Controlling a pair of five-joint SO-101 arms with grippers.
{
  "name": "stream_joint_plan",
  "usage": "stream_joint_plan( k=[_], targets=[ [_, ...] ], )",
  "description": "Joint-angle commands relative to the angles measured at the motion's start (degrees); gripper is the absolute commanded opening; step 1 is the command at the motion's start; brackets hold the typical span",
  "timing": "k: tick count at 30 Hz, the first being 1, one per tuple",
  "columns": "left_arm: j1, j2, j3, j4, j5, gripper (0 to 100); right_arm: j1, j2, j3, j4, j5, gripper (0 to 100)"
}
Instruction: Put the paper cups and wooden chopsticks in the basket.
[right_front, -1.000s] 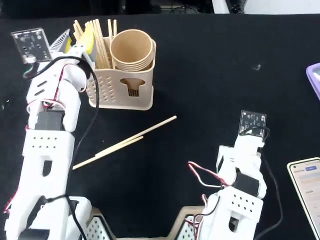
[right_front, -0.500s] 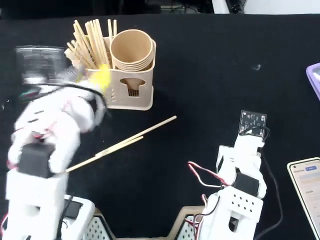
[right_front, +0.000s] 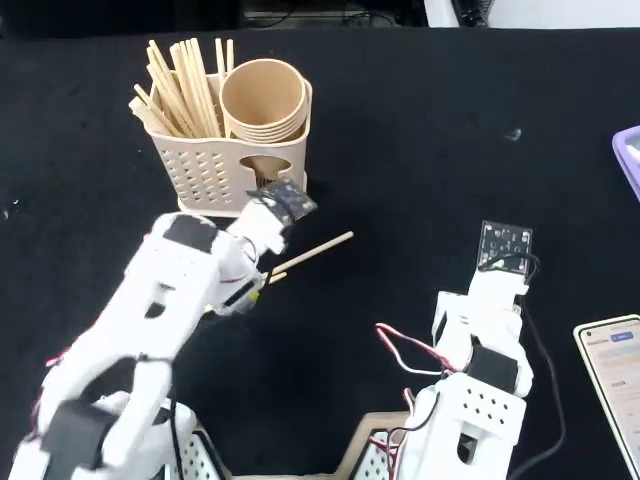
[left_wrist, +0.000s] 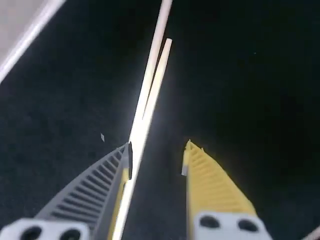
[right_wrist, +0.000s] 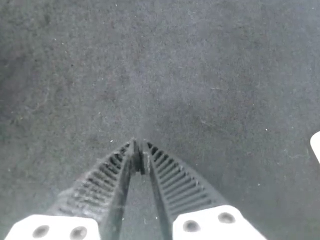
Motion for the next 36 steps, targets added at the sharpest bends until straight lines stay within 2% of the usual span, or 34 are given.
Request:
stream_joint_plan(
  k=[1, 5, 12, 17, 25, 27, 30, 36],
  targets=[
    [-4.5, 8.4, -0.7, -7.6, -3.7, 19, -0.9, -1.2, -0.1, -1.1, 0.0, 1.2],
    [-6.9, 13.1, -1.4, -8.3, -6.3, 19, -2.5, -1.2, 0.0, -1.1, 0.0, 1.2],
    [-9.2, 16.9, -4.5, -8.3, -6.3, 19, -2.5, -1.2, 0.0, -1.1, 0.0, 1.2],
    [-8.9, 20.0, -3.3, -11.4, -6.3, 19, -2.4, -1.2, 0.0, -1.1, 0.0, 1.2],
    [-7.8, 22.9, -2.7, -10.9, -6.3, 18, -2.4, -1.2, 0.0, -1.1, 0.0, 1.2],
    [-7.8, 22.9, -2.7, -10.9, -6.3, 15, -2.4, -1.2, 0.0, -1.1, 0.0, 1.2],
    [-7.4, 22.9, -2.8, -10.9, -6.2, 3, -2.4, -1.2, 0.0, -1.1, 0.0, 1.2],
    [-3.7, 22.7, -3.2, -5.9, -6.0, 3, -2.4, -1.2, 0.0, -1.1, 0.0, 1.4]
  ],
)
